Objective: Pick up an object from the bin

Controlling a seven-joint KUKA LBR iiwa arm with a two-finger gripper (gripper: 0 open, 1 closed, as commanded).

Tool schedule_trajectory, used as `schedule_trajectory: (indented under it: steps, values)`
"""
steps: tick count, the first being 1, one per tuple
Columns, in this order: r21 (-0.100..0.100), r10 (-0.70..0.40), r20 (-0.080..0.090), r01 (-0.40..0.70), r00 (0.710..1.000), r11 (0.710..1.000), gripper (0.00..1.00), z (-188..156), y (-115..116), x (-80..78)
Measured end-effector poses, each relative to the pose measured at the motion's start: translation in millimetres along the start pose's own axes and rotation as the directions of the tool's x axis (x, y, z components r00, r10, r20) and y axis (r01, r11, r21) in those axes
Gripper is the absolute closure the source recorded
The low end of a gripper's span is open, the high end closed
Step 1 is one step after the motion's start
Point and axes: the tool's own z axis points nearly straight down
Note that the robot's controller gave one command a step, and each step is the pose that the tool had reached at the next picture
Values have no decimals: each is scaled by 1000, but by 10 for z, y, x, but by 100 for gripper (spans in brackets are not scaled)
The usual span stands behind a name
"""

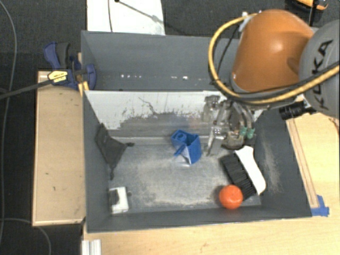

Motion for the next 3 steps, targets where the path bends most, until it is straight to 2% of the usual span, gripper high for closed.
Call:
schedule_trajectory:
  steps: [1, 2, 3]
  values:
    - [1, -209, 20, 209, 978, 978, 0, 483, -28, -194]
    - [0, -172, 6, 172, 985, 985, 0, 862, -30, -251]
    - [-1, -112, 15, 112, 994, 994, 0, 1235, -64, -325]
